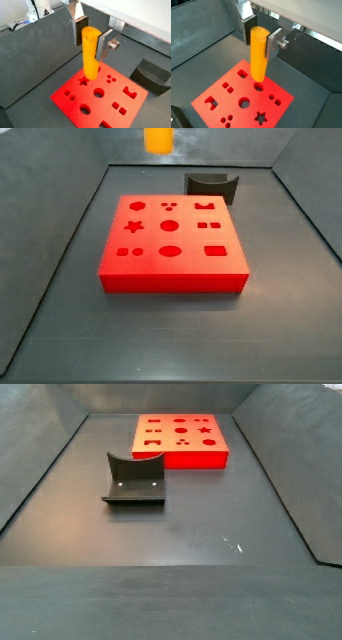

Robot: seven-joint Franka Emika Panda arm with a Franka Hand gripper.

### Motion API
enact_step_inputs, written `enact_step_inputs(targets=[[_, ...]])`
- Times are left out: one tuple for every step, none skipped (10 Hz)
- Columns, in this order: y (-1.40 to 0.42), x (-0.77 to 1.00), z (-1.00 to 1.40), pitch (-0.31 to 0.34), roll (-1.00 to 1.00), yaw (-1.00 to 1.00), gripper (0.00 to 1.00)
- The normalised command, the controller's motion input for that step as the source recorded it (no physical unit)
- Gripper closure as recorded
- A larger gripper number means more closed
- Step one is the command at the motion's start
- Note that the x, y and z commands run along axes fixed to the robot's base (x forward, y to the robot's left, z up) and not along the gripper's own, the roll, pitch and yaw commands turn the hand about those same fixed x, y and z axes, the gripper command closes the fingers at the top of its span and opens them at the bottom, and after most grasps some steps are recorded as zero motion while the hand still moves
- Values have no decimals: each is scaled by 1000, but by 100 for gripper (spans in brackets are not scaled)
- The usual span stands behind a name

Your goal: Insert the oval object.

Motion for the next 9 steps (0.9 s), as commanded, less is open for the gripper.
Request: enact_step_inputs(targets=[[-31,86,-477,0,81,0,100],[-91,114,-771,-29,134,6,100],[-191,60,-766,-66,47,183,100],[-246,123,-586,-101,-46,449,100],[-331,231,-671,-154,-73,523,100],[-331,286,-766,-159,-13,486,100],[-246,263,-777,-187,0,469,100],[-211,274,-711,-170,21,431,100],[-114,274,-580,-116,54,391,100]])
